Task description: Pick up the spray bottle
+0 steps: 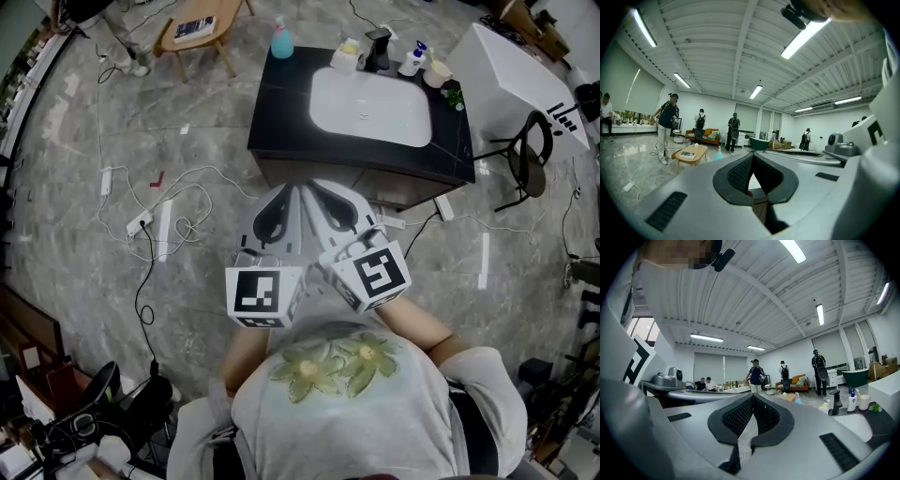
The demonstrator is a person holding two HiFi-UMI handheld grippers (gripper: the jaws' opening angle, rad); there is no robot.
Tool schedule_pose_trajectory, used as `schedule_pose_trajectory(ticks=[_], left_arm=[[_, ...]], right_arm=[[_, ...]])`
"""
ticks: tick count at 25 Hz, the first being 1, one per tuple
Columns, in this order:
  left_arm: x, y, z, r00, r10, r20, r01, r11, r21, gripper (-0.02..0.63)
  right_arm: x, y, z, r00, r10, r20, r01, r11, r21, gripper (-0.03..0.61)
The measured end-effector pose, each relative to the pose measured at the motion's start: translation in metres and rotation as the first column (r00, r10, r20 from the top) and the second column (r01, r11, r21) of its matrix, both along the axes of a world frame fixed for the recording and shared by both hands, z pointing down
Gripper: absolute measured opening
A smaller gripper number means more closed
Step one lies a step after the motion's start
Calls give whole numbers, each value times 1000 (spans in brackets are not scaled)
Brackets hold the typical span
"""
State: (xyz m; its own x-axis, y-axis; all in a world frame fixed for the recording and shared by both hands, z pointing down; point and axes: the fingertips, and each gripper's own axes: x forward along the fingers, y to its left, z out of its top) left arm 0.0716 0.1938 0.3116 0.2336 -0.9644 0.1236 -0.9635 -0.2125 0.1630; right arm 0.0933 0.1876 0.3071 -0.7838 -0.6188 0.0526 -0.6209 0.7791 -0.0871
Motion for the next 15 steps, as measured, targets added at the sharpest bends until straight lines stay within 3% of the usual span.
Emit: schedule_pose_trajectory(ticks=[15], left_arm=[[-59,-76,12,996,86,-27,-86,996,-24,8]], right_arm=[[-57,-76,11,996,91,1,-91,995,-34,21]])
